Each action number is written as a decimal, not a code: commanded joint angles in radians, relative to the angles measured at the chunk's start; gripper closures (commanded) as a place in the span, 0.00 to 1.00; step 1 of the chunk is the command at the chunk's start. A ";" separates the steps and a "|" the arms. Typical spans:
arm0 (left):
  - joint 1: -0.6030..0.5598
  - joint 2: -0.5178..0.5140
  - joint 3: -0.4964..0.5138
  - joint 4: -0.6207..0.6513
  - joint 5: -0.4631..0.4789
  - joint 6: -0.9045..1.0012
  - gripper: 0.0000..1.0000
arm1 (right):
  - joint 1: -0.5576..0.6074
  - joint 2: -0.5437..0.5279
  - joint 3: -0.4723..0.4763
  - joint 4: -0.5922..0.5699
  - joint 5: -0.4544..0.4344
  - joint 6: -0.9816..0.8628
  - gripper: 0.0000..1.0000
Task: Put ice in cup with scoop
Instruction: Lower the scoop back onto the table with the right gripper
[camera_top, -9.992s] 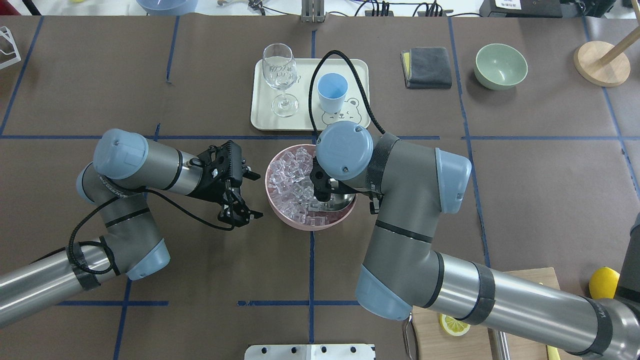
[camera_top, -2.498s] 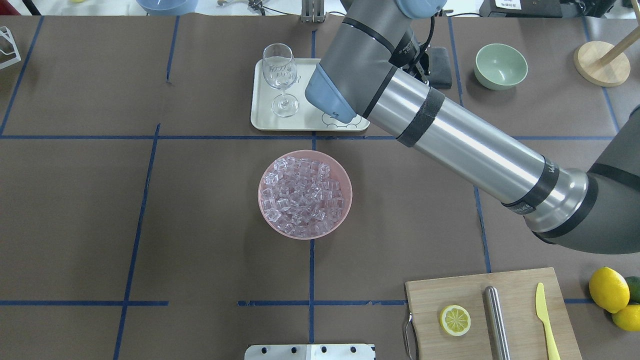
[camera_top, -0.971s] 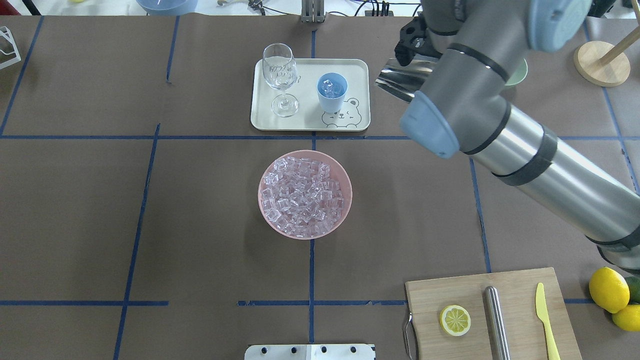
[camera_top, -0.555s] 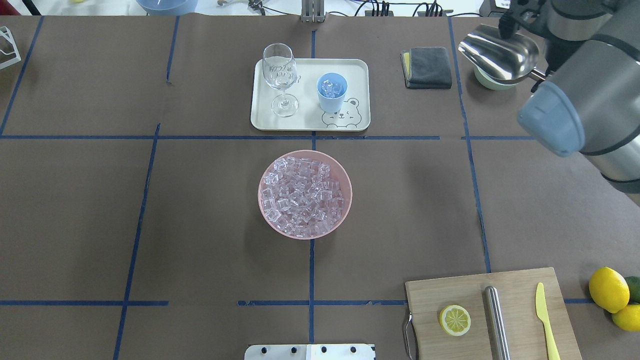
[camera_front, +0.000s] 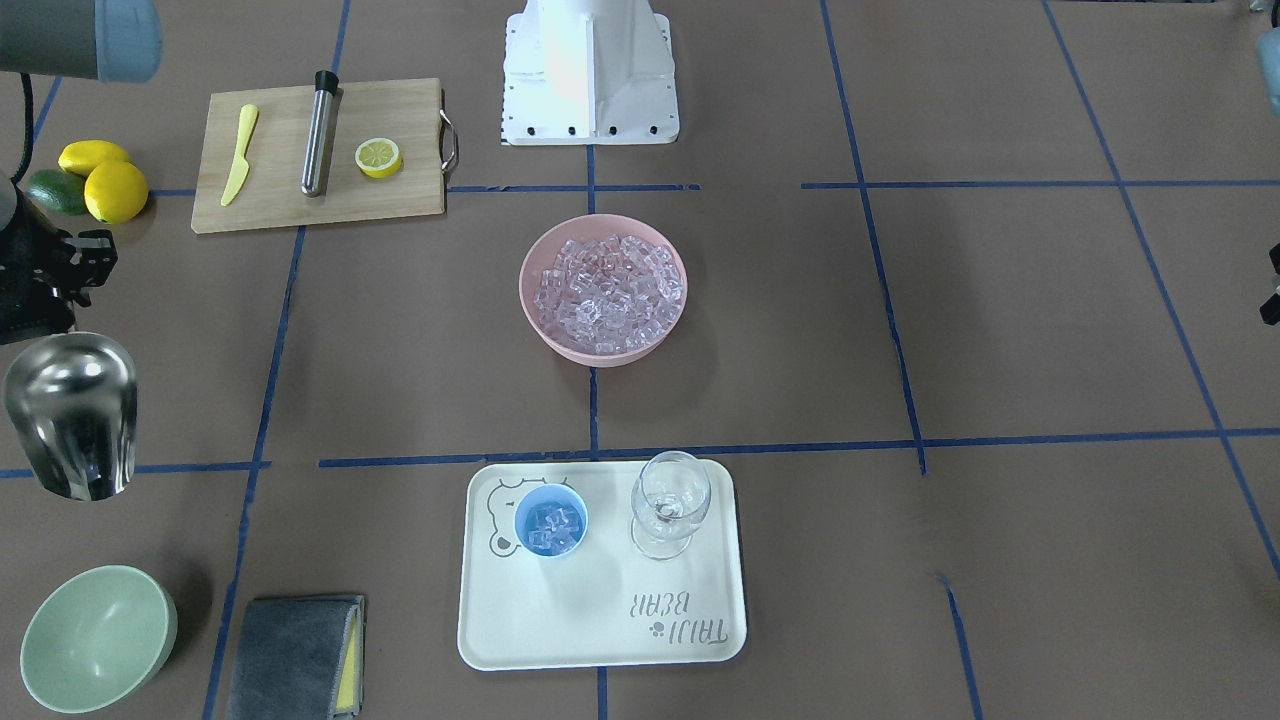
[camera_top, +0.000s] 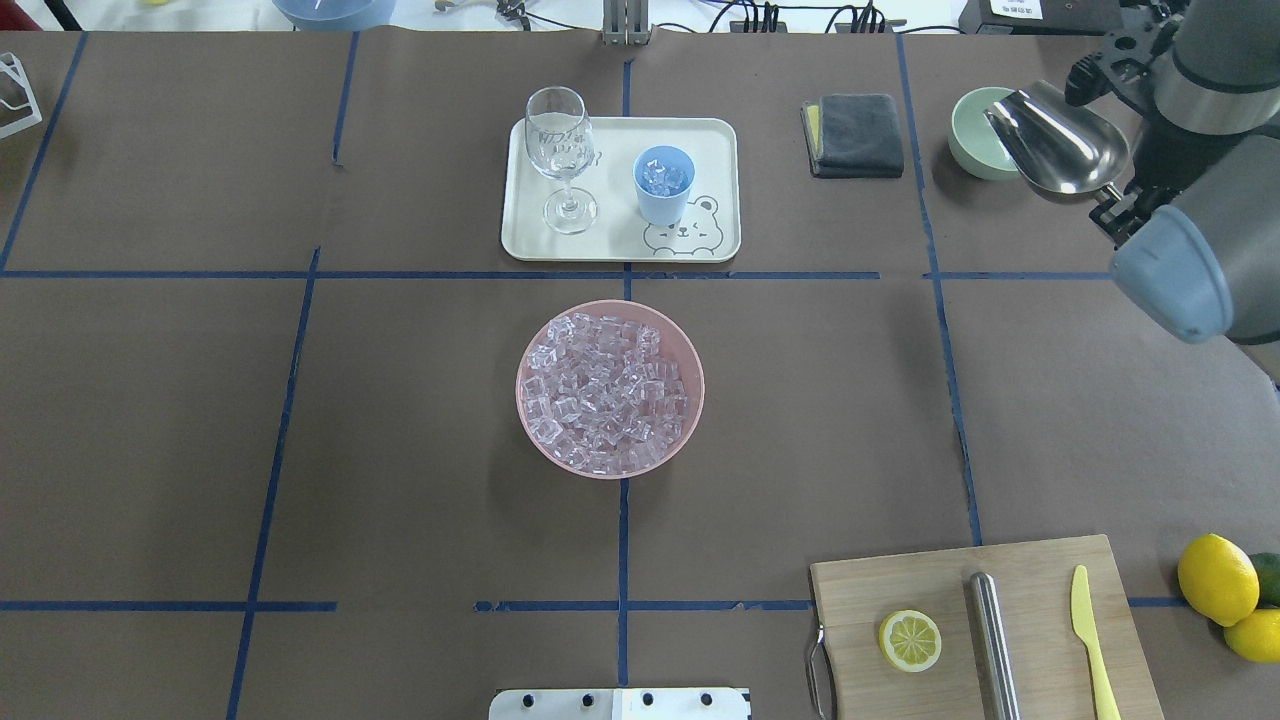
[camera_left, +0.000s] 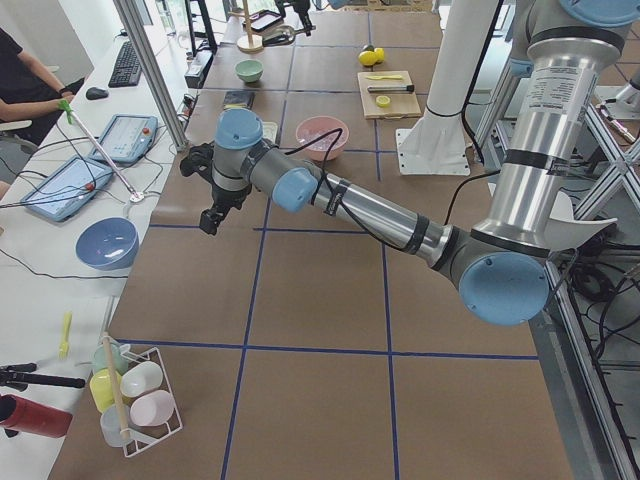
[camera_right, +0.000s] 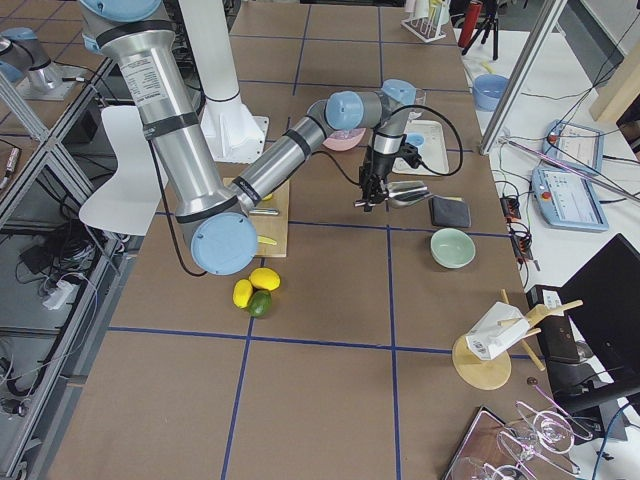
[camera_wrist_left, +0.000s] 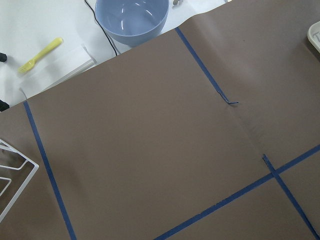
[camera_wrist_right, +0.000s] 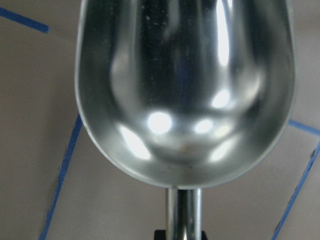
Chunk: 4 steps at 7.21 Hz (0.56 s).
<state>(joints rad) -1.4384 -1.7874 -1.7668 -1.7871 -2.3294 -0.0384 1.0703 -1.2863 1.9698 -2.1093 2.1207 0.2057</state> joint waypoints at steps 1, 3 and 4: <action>0.001 -0.007 0.001 0.000 0.004 0.000 0.00 | -0.003 -0.275 0.044 0.340 0.073 0.247 1.00; 0.001 -0.007 0.000 0.000 0.004 0.000 0.00 | -0.108 -0.341 0.000 0.586 0.074 0.485 1.00; 0.001 -0.007 0.000 0.000 0.004 0.000 0.00 | -0.163 -0.340 -0.020 0.594 0.074 0.498 1.00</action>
<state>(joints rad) -1.4374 -1.7944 -1.7669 -1.7871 -2.3256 -0.0384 0.9799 -1.6114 1.9724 -1.5711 2.1949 0.6422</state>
